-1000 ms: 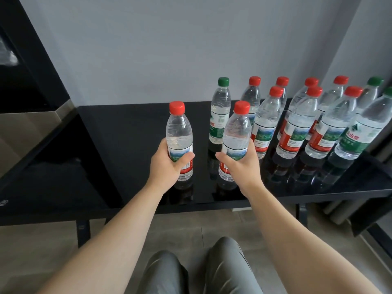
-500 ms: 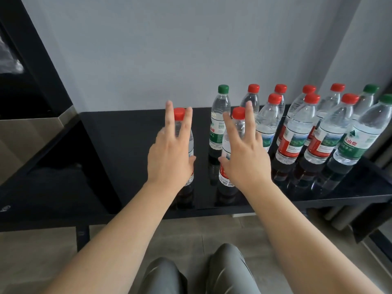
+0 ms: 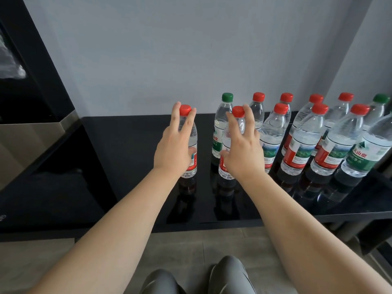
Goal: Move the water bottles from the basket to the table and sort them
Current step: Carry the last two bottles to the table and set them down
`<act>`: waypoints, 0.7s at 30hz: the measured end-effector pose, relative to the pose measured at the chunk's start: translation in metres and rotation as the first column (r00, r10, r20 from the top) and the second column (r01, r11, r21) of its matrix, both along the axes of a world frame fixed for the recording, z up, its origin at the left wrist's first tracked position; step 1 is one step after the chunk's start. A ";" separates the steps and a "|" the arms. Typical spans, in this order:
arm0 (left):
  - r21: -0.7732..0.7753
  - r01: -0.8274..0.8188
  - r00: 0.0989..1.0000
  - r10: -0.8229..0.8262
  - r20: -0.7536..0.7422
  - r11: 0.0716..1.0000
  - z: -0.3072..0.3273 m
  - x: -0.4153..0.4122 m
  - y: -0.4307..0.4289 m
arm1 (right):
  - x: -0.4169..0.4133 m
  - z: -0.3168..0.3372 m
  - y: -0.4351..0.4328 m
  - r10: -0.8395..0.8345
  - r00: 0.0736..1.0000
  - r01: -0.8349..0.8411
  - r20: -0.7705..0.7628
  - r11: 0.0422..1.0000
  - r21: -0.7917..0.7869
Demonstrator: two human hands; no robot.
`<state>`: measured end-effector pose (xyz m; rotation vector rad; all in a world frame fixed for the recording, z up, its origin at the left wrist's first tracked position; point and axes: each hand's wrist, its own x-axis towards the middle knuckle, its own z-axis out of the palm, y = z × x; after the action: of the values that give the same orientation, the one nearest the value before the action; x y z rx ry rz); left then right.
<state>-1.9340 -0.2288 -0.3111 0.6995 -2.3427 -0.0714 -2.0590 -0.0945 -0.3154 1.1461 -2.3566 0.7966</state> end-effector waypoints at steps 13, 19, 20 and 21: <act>-0.206 -0.209 0.974 0.222 0.042 0.956 0.019 -0.020 0.004 | -0.004 0.018 -0.006 -0.082 0.973 0.093 -0.216 0.995 0.042; -0.167 -0.147 0.985 0.159 0.063 0.975 0.015 -0.023 0.003 | -0.005 0.011 -0.011 -0.078 0.969 0.101 -0.236 0.991 0.088; -0.161 -0.128 0.988 0.140 0.066 0.979 0.015 -0.021 0.004 | -0.006 0.011 -0.010 -0.053 0.969 0.075 -0.240 0.994 0.083; -0.156 -0.106 0.990 0.118 0.072 0.982 0.015 -0.017 0.004 | -0.007 0.012 -0.009 -0.022 0.971 0.042 -0.239 0.996 0.079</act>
<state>-1.9515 -0.2250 -0.2960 0.7692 -2.3507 0.1865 -2.0658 -0.1033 -0.3037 1.1642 -2.2195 0.5215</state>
